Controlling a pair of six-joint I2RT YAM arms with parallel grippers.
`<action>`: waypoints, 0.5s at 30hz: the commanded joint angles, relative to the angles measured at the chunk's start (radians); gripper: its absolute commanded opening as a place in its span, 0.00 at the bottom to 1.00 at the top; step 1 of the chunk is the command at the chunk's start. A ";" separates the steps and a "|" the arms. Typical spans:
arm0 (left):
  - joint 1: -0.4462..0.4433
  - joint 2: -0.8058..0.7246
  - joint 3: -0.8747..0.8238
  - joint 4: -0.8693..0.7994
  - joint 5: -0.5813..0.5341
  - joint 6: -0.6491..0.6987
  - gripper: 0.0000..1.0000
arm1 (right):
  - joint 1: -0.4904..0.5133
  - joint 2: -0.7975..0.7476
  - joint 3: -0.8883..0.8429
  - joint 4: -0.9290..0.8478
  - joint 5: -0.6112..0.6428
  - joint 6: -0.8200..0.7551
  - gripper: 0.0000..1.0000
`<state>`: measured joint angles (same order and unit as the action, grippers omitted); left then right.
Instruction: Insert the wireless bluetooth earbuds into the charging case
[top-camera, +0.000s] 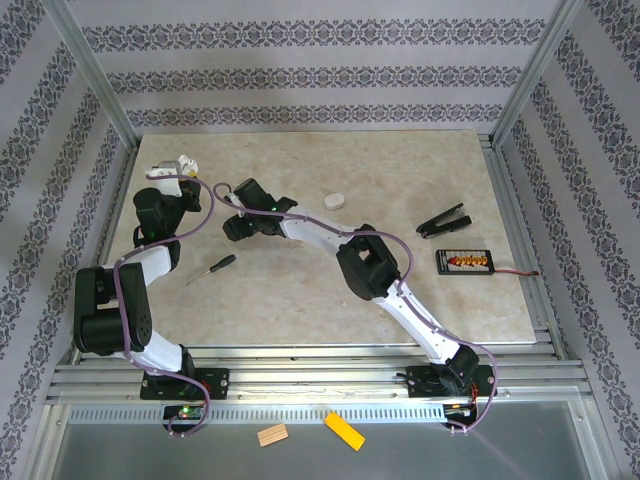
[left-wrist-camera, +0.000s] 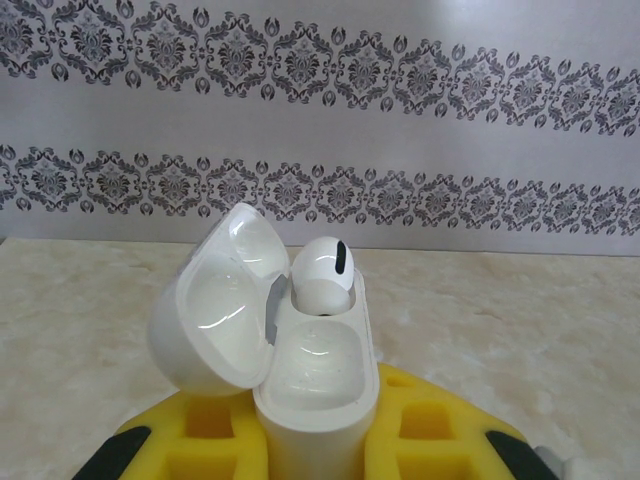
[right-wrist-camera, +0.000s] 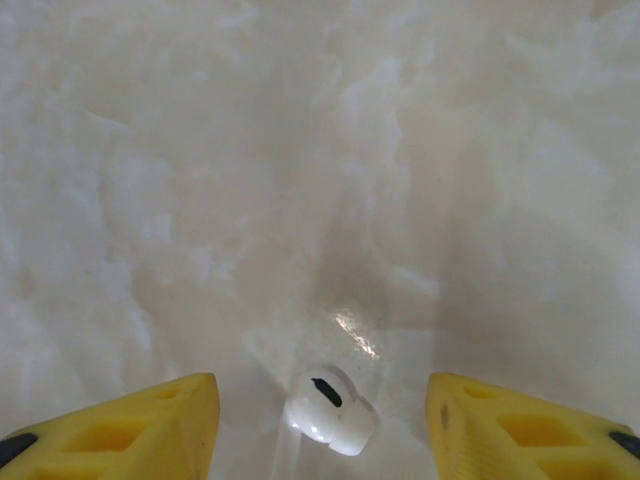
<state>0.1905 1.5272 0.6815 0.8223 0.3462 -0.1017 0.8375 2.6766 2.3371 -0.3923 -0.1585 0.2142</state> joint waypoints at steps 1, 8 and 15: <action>0.021 -0.016 0.029 0.025 -0.004 -0.023 0.00 | 0.003 0.038 0.073 -0.079 0.015 -0.033 0.54; 0.023 -0.021 0.013 0.042 0.007 -0.030 0.00 | 0.011 0.055 0.092 -0.135 0.065 -0.078 0.37; 0.024 -0.026 0.004 0.047 0.017 -0.035 0.00 | 0.018 0.063 0.116 -0.175 0.090 -0.107 0.29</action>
<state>0.1989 1.5269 0.6815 0.8227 0.3435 -0.1177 0.8425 2.7075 2.4218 -0.5034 -0.0998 0.1307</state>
